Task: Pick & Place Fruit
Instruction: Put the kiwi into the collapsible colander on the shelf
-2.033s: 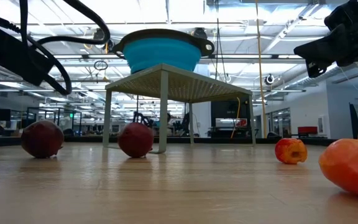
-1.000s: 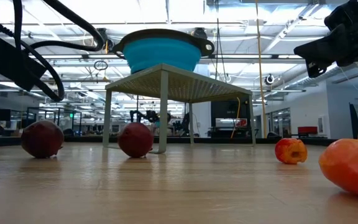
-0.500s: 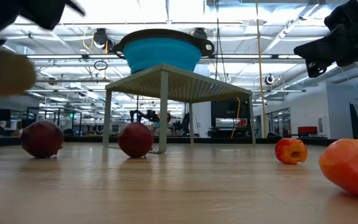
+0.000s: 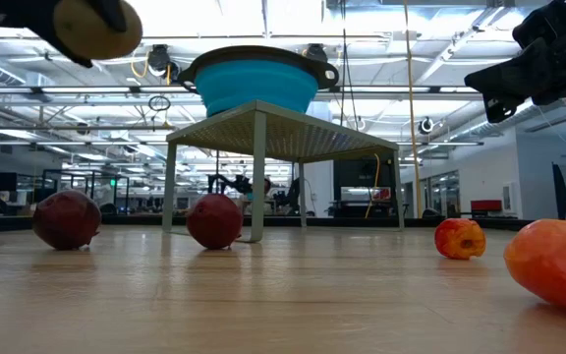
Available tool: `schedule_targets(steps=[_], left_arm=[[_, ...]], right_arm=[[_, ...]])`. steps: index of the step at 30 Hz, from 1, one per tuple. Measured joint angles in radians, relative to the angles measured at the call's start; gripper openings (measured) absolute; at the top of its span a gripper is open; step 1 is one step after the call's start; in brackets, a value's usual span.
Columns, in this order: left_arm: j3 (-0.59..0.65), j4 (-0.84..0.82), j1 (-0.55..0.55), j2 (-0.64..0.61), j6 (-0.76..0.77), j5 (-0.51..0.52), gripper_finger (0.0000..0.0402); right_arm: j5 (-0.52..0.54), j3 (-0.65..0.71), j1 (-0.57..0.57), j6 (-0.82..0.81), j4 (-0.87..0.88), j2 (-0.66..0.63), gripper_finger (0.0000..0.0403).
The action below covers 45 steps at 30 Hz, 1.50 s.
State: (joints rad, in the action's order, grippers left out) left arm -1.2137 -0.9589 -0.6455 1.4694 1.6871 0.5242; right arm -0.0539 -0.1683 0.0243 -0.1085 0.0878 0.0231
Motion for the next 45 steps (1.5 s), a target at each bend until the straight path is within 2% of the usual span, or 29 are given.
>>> schedule_targets(steps=[12, 22, 29, 41, 43, 45], left_arm=[[0.000, 0.190, 0.007, 0.000, 0.193, -0.009, 0.0208], [0.000, 0.350, 0.036, 0.000, 0.316, -0.179, 0.0212], [0.000, 0.471, 0.062, 0.000, 0.320, -0.316, 0.0217], [0.000, 0.481, 0.085, 0.000, 0.298, -0.325, 0.0218], [0.000, 0.468, 0.084, 0.000, 0.241, -0.321, 0.0218], [0.000, 0.446, 0.084, 0.000, 0.110, -0.309, 0.0218]], right_arm=[[0.000, 0.000, 0.000, 0.000, 0.000, 0.000, 0.0000], [0.000, 0.000, 0.000, 0.000, 0.000, 0.000, 0.0000], [0.000, 0.000, 0.000, 0.000, 0.000, 0.000, 0.0000], [0.000, 0.000, 0.000, 0.000, 0.001, 0.000, 0.0000], [0.000, 0.000, 0.000, 0.000, 0.001, 0.000, 0.0000], [0.000, 0.000, 0.000, 0.000, 0.001, 0.000, 0.0000]])
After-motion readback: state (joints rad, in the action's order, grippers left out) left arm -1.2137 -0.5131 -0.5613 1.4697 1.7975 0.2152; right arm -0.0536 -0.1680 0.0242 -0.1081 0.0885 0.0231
